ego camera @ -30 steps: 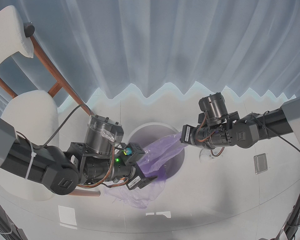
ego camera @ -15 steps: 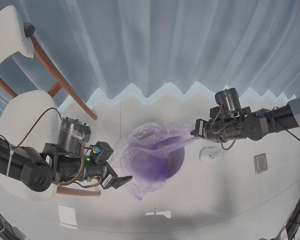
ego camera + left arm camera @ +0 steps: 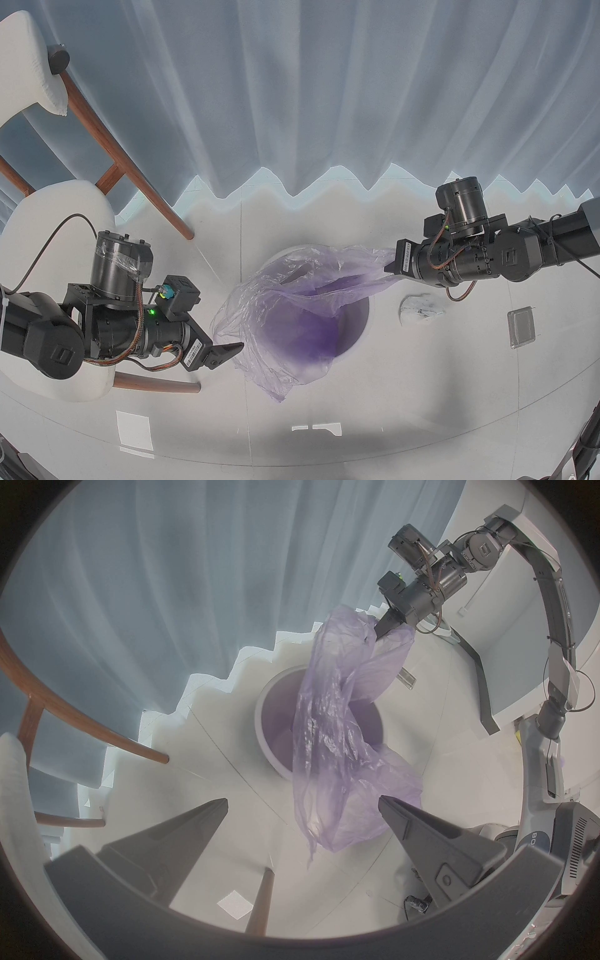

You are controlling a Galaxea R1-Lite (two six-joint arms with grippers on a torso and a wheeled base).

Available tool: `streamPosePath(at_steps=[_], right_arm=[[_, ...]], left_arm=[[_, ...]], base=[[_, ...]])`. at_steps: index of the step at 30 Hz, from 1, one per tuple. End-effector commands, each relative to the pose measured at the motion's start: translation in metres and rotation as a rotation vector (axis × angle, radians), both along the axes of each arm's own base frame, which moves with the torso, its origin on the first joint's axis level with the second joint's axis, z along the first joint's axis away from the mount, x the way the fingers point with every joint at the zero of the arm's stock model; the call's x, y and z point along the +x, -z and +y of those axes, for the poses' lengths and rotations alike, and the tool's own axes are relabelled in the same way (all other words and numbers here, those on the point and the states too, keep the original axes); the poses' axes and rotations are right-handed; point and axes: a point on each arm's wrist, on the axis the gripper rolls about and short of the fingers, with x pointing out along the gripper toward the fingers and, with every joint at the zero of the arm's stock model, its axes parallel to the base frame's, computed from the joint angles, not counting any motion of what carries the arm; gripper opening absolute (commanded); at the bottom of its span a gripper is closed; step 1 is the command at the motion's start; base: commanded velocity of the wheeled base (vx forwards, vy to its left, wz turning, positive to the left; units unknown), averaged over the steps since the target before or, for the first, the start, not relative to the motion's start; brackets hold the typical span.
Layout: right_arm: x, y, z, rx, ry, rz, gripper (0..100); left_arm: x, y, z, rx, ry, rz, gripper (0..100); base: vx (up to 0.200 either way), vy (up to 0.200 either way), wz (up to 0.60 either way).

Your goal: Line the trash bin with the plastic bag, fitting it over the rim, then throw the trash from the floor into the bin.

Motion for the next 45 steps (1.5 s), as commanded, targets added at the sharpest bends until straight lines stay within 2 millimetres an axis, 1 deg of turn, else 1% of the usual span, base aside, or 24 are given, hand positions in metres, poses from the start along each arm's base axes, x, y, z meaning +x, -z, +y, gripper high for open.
streamPosePath(at_steps=[1,3,4,9,14,15,17,19,24,25,28,33,35,36,37,38,40,41,42,43,44,45], right_arm=[[-0.002,-0.003,-0.001,0.003,-0.002,-0.008,0],[-0.003,-0.005,-0.001,0.006,-0.002,-0.011,0],[-0.004,-0.006,-0.001,0.007,-0.003,-0.014,0],[-0.005,-0.009,-0.001,0.010,-0.005,-0.021,0],[-0.007,-0.011,0.000,0.011,-0.008,-0.026,0],[-0.007,-0.011,0.000,0.011,-0.008,-0.026,0],[-0.007,-0.012,0.000,0.013,-0.007,-0.026,0],[-0.007,-0.012,0.000,0.013,-0.007,-0.026,0],[-0.007,-0.011,-0.001,0.011,-0.006,-0.024,0],[-0.007,-0.011,-0.001,0.011,-0.006,-0.022,0],[-0.009,-0.007,0.000,0.004,-0.010,-0.012,0],[-0.012,0.000,0.000,-0.011,-0.023,-0.007,0],[-0.010,0.002,0.002,0.007,-0.025,-0.047,0],[-0.006,0.003,0.003,0.025,-0.022,-0.091,0],[-0.006,0.003,0.003,0.025,-0.022,-0.091,0],[0.001,0.005,0.003,0.039,-0.019,-0.133,0],[0.007,0.005,0.003,0.028,-0.026,-0.152,0],[0.007,0.004,0.004,0.027,-0.026,-0.155,0],[0.014,0.001,0.001,0.018,-0.024,-0.180,0],[0.015,0.000,0.000,0.017,-0.023,-0.184,0],[0.020,-0.003,0.000,0.014,-0.023,-0.209,0],[0.021,-0.010,0.000,0.025,-0.021,-0.228,0]], left_arm=[[0.001,0.000,0.001,0.000,-0.004,-0.001,100],[0.003,-0.001,0.001,-0.002,-0.009,-0.003,100],[0.011,0.001,0.004,-0.002,-0.029,-0.002,100],[0.032,0.007,0.004,0.005,-0.058,0.005,100],[0.050,0.014,-0.005,0.009,-0.055,0.014,100],[0.050,0.014,-0.005,0.009,-0.055,0.014,100],[0.058,0.015,-0.014,0.006,-0.040,0.008,100],[0.062,0.014,-0.021,0.000,-0.026,0.001,100],[0.062,0.017,-0.024,-0.017,-0.034,0.017,100],[0.062,0.017,-0.024,-0.017,-0.034,0.017,0],[0.065,0.015,-0.025,-0.028,-0.039,0.013,0],[0.063,0.016,-0.025,-0.035,-0.041,0.022,0],[0.062,0.016,-0.025,-0.035,-0.042,0.024,0],[0.061,0.015,-0.026,-0.044,-0.043,0.026,0],[0.061,0.015,-0.026,-0.044,-0.043,0.026,0],[0.058,0.013,-0.033,-0.064,-0.033,0.033,0],[0.053,0.012,-0.043,-0.093,-0.024,0.047,0],[0.053,0.012,-0.044,-0.096,-0.023,0.049,0],[0.047,0.012,-0.054,-0.116,-0.010,0.064,0],[0.046,0.012,-0.055,-0.121,-0.009,0.067,0],[0.043,0.012,-0.062,-0.135,0.001,0.076,0],[0.041,0.010,-0.065,-0.142,0.002,0.072,0]], base=[[0.000,0.000,0.00],[0.000,0.000,0.00],[0.000,0.000,0.00],[0.000,0.000,0.00],[0.000,0.000,0.00],[0.000,0.000,0.00],[0.000,0.000,0.00],[0.000,0.000,0.00],[0.000,0.000,0.00],[0.000,0.000,0.00],[0.000,0.000,0.00],[0.000,0.000,0.00],[0.000,0.000,0.00],[0.000,0.000,0.00],[0.000,0.000,0.00],[0.000,0.000,0.00],[0.000,0.000,0.00],[0.000,0.000,0.00],[0.000,0.000,0.00],[0.000,0.000,0.00],[0.000,0.000,0.00],[0.000,0.000,0.00]])
